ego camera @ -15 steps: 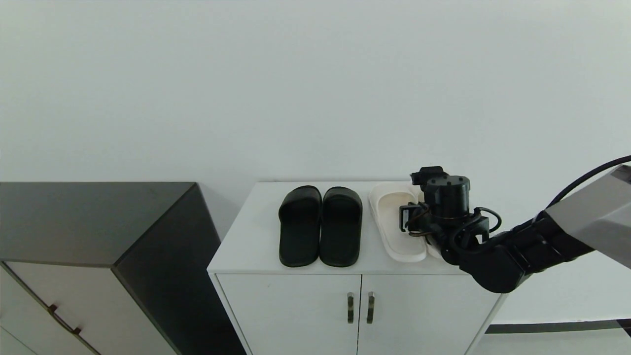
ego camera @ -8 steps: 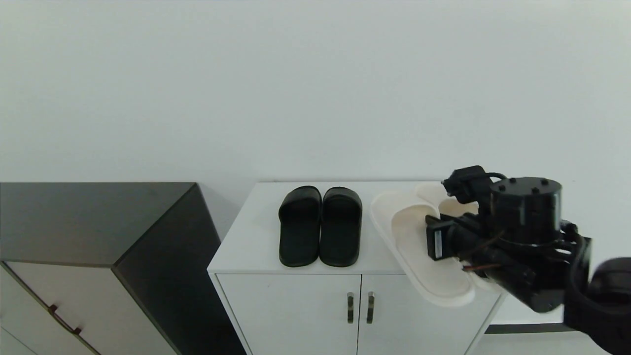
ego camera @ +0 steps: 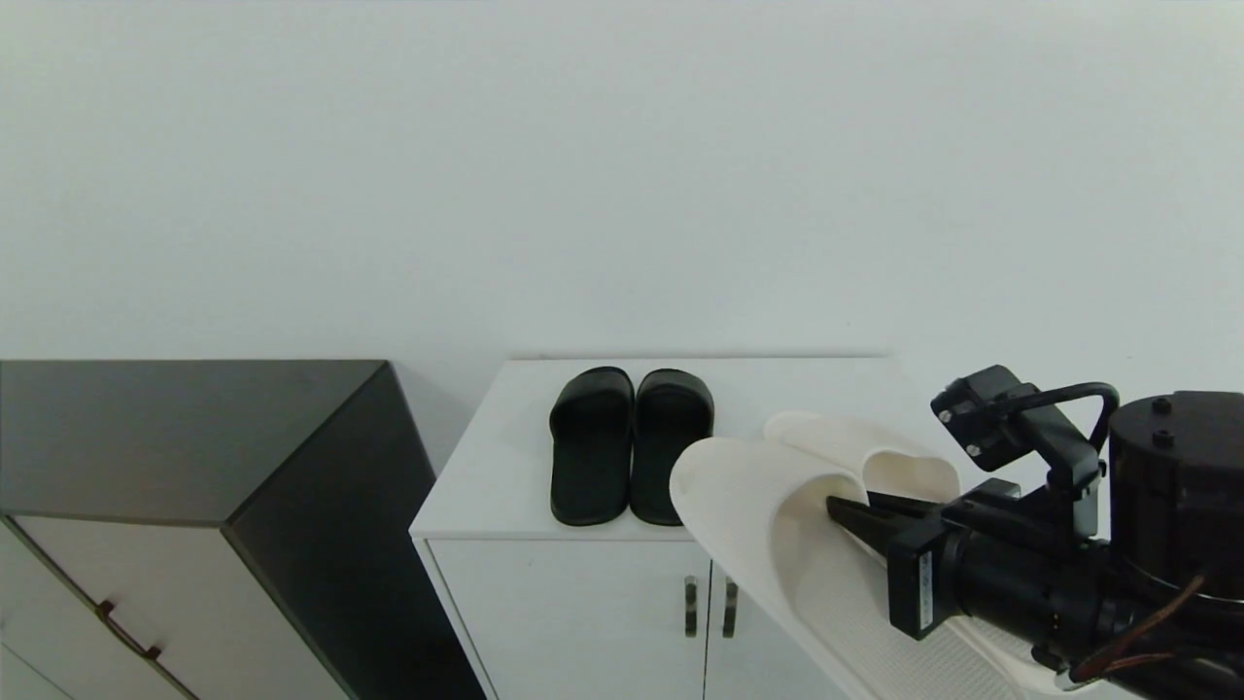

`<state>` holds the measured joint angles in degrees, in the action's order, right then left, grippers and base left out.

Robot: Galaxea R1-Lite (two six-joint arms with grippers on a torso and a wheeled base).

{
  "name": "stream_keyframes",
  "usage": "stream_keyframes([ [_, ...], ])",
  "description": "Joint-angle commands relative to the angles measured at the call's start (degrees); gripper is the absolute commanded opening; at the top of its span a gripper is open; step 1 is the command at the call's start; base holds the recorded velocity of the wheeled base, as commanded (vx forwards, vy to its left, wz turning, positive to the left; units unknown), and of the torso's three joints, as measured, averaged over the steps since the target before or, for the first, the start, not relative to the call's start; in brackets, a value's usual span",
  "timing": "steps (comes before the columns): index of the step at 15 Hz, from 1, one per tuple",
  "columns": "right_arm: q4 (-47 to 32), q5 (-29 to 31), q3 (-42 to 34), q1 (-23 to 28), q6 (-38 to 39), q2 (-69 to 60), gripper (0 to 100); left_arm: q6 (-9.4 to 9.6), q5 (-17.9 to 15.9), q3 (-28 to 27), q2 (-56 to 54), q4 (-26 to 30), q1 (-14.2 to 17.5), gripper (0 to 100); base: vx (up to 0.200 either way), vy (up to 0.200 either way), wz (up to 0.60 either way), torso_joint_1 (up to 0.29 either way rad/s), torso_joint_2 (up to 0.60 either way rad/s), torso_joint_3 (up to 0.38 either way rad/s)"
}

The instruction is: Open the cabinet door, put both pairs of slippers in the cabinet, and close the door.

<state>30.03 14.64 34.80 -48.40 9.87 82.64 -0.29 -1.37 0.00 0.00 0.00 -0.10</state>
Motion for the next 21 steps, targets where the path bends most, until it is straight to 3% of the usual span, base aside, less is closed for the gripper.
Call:
stream_keyframes([
  [1, 0.03, -0.67, -0.70, -0.21, -0.03, -0.55, 0, 0.03, 0.05, 0.00, 0.09, 0.00, 0.01, 0, -0.200, 0.000, 0.00, 0.002, 0.00, -0.002],
  [7, 0.21, -1.90, -1.85, -0.47, -0.12, -0.20, 0, -0.06, 0.05, 0.00, 0.09, 0.00, 0.01, 0, -0.200, 0.000, 0.00, 0.004, 0.00, 0.002],
  [19, 0.38, -3.83, -3.60, -0.21, -0.21, -0.37, 0, 0.03, -0.04, 0.00, 0.09, 0.00, 0.01, 0, 0.000, 0.000, 0.00, 0.000, 0.00, 0.000],
  [21, 0.30, -3.83, -3.60, -0.21, -0.29, -0.46, 0, -0.06, -0.04, 0.00, 0.09, 0.00, 0.01, 0, 0.000, -0.200, 0.00, 0.007, 0.00, 0.000],
])
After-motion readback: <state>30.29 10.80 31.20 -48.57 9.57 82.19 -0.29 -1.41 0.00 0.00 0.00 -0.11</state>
